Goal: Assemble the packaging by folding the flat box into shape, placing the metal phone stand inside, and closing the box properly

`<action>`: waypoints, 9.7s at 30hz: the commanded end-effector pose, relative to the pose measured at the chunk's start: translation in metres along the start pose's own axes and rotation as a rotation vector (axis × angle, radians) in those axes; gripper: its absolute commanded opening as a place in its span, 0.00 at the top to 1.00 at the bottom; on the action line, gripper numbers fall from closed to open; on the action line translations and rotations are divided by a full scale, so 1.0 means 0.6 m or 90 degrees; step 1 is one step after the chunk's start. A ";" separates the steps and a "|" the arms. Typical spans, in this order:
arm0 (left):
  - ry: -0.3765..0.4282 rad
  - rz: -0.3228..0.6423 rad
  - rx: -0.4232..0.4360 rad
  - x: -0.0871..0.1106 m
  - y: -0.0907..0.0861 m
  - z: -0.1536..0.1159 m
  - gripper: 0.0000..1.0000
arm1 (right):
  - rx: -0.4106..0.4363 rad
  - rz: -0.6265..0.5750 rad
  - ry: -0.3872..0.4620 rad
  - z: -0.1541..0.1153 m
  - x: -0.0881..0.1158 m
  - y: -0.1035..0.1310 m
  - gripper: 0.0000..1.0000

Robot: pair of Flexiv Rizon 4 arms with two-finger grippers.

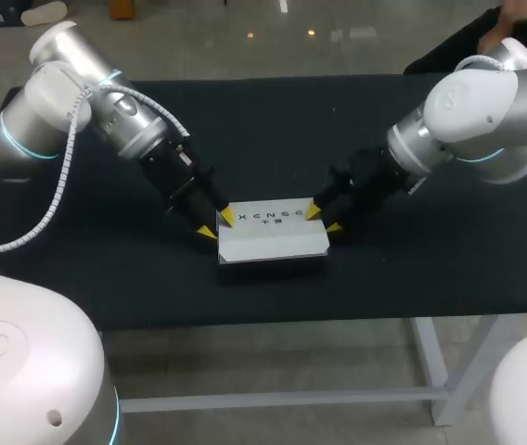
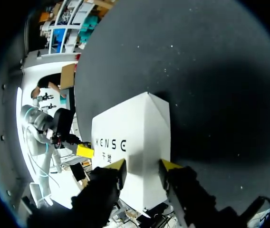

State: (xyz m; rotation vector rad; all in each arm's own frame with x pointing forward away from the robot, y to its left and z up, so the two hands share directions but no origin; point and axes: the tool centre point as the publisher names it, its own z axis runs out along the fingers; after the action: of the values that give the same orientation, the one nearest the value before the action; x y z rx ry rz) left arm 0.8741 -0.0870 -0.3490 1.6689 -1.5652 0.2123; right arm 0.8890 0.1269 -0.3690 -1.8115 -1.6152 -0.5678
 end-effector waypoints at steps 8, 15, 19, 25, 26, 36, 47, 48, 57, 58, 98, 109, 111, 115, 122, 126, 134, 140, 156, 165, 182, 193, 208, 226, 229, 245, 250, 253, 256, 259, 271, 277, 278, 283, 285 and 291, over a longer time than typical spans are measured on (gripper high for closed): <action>-0.001 -0.005 -0.024 0.020 -0.006 0.006 0.57 | 0.017 -0.002 0.008 0.012 0.020 0.003 0.53; 0.000 -0.013 -0.034 0.020 -0.008 0.004 0.58 | 0.022 0.002 0.009 0.010 0.020 0.004 0.54; -0.001 -0.016 -0.039 0.021 -0.010 0.002 0.59 | 0.024 0.004 0.009 0.010 0.022 0.005 0.54; 0.003 -0.018 -0.044 0.019 -0.011 -0.002 0.59 | 0.025 0.003 0.005 0.010 0.025 0.005 0.54; 0.003 -0.019 -0.044 0.019 -0.011 -0.003 0.59 | 0.026 0.003 0.004 0.009 0.025 0.005 0.54; 0.008 -0.027 -0.041 0.010 -0.012 -0.011 0.59 | 0.029 0.006 -0.002 0.007 0.019 0.008 0.55; 0.012 -0.029 -0.041 0.008 -0.012 -0.015 0.59 | 0.028 0.011 0.000 0.001 0.014 0.010 0.55; 0.012 -0.030 -0.041 0.008 -0.012 -0.016 0.58 | 0.028 0.011 0.001 0.001 0.014 0.010 0.55; 0.014 -0.033 -0.039 0.005 -0.011 -0.018 0.59 | 0.030 0.013 0.001 -0.002 0.010 0.011 0.55; 0.015 -0.034 -0.038 0.004 -0.010 -0.018 0.59 | 0.030 0.013 0.001 -0.003 0.010 0.011 0.55; 0.022 -0.055 -0.078 0.008 -0.003 -0.027 0.62 | 0.070 0.018 0.025 -0.008 0.012 0.021 0.55; 0.021 -0.060 -0.095 0.012 0.002 -0.031 0.64 | 0.085 0.022 0.028 -0.014 0.021 0.019 0.55; 0.020 -0.057 -0.100 0.014 0.002 -0.031 0.64 | 0.089 0.026 0.027 -0.015 0.022 0.019 0.55; 0.020 -0.056 -0.107 0.015 0.003 -0.032 0.64 | 0.092 0.028 0.029 -0.017 0.023 0.019 0.55; 0.023 -0.049 -0.131 0.018 0.000 -0.034 0.64 | 0.104 0.033 0.028 -0.017 0.027 0.020 0.55; 0.023 -0.054 -0.141 0.019 -0.001 -0.035 0.65 | 0.108 0.036 0.027 -0.019 0.029 0.021 0.55; 0.024 -0.064 -0.157 0.022 -0.004 -0.039 0.65 | 0.123 0.047 0.025 -0.019 0.034 0.022 0.55; 0.025 -0.065 -0.175 0.024 -0.003 -0.041 0.64 | 0.131 0.051 0.026 -0.020 0.037 0.022 0.55; 0.033 -0.084 -0.212 0.030 -0.005 -0.051 0.64 | 0.165 0.070 0.026 -0.026 0.040 0.027 0.57; 0.042 -0.088 -0.235 0.032 -0.008 -0.055 0.63 | 0.176 0.079 0.025 -0.030 0.043 0.028 0.58; 0.046 -0.093 -0.261 0.039 -0.008 -0.063 0.64 | 0.196 0.092 0.017 -0.034 0.053 0.030 0.59; 0.050 -0.099 -0.271 0.040 -0.011 -0.069 0.66 | 0.204 0.096 0.012 -0.034 0.056 0.031 0.59; 0.055 -0.101 -0.276 0.044 -0.012 -0.069 0.69 | 0.210 0.098 0.011 -0.033 0.057 0.033 0.60; 0.067 -0.112 -0.260 0.045 -0.015 -0.063 0.72 | 0.216 0.098 0.009 -0.031 0.056 0.036 0.59; 0.065 -0.113 -0.258 0.044 -0.014 -0.062 0.74 | 0.218 0.097 0.008 -0.029 0.055 0.036 0.60; 0.053 -0.105 -0.248 0.029 -0.013 -0.053 0.73 | 0.226 0.092 -0.005 -0.021 0.039 0.033 0.60; 0.051 -0.102 -0.245 0.026 -0.012 -0.051 0.72 | 0.224 0.090 -0.007 -0.022 0.039 0.033 0.60; 0.048 -0.101 -0.243 0.025 -0.012 -0.050 0.72 | 0.223 0.089 -0.010 -0.022 0.039 0.032 0.60; 0.046 -0.101 -0.242 0.024 -0.012 -0.049 0.71 | 0.222 0.089 -0.012 -0.021 0.037 0.032 0.59; 0.042 -0.101 -0.242 0.023 -0.013 -0.049 0.69 | 0.222 0.088 -0.014 -0.021 0.034 0.033 0.59; 0.036 -0.100 -0.240 0.019 -0.013 -0.047 0.67 | 0.221 0.083 -0.021 -0.020 0.026 0.033 0.58; 0.034 -0.100 -0.238 0.018 -0.011 -0.046 0.68 | 0.220 0.082 -0.022 -0.021 0.025 0.033 0.58; 0.033 -0.100 -0.238 0.018 -0.010 -0.045 0.68 | 0.220 0.081 -0.022 -0.021 0.024 0.033 0.58; 0.031 -0.099 -0.238 0.016 -0.010 -0.042 0.67 | 0.221 0.081 -0.025 -0.017 0.020 0.034 0.58; 0.030 -0.099 -0.238 0.015 -0.010 -0.042 0.67 | 0.222 0.081 -0.026 -0.017 0.020 0.034 0.58; 0.029 -0.094 -0.238 0.022 -0.006 -0.045 0.67 | 0.220 0.073 -0.027 -0.021 0.032 0.032 0.58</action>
State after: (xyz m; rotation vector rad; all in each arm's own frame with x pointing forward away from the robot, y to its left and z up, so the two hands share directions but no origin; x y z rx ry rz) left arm 0.8933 -0.0776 -0.3295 1.4548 -1.3357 -0.1148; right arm 0.9102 0.1276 -0.3536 -1.6536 -1.5108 -0.1900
